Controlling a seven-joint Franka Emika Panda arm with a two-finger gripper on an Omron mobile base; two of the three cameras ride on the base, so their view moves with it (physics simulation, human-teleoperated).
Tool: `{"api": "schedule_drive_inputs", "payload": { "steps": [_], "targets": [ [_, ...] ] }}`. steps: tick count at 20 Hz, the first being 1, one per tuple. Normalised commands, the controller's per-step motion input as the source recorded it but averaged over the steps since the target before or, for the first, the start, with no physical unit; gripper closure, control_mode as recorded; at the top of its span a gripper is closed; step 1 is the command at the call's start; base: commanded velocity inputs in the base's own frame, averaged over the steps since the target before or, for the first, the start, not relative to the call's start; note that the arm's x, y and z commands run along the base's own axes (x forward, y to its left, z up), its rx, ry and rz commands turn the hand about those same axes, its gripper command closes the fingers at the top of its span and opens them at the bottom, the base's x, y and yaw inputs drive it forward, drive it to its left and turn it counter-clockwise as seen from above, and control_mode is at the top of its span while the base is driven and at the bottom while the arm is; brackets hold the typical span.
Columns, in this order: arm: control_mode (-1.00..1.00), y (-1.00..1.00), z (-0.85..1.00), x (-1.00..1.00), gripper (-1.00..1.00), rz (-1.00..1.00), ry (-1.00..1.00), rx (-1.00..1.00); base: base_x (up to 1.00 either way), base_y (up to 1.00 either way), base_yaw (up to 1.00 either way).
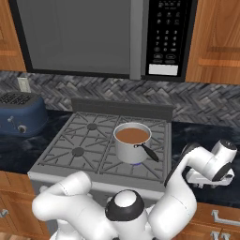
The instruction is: Pick up the sugar cube(s) and place them in the saucepan with hot chocolate.
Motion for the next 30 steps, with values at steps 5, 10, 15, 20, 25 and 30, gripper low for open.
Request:
{"api": "schedule_drive_inputs", "payload": {
  "steps": [5,10,15,20,25,30],
  "targets": [
    [-1.00,0.05,-0.04,0.00,1.00,0.00,0.00,0.00,0.00,0.00,0.00],
    [-1.00,0.01,0.00,0.00,1.00,0.00,0.00,0.00,0.00,0.00,0.00],
    [-1.00,0.01,0.00,0.00,1.00,0.00,0.00,0.00,0.00,0.00,0.00],
    [-1.00,-0.04,0.27,-0.38,1.00,-0.04,-0.07,-0.01,0.00,0.00,0.00],
    [-1.00,0.08,0.94,-0.62,1.00,-0.02,-0.07,-0.01,0.00,0.00,0.00],
    [-1.00,0.58,0.73,-0.70,1.00,0.00,-0.01,-0.15,0.00,0.00,0.00]
  ]
}}
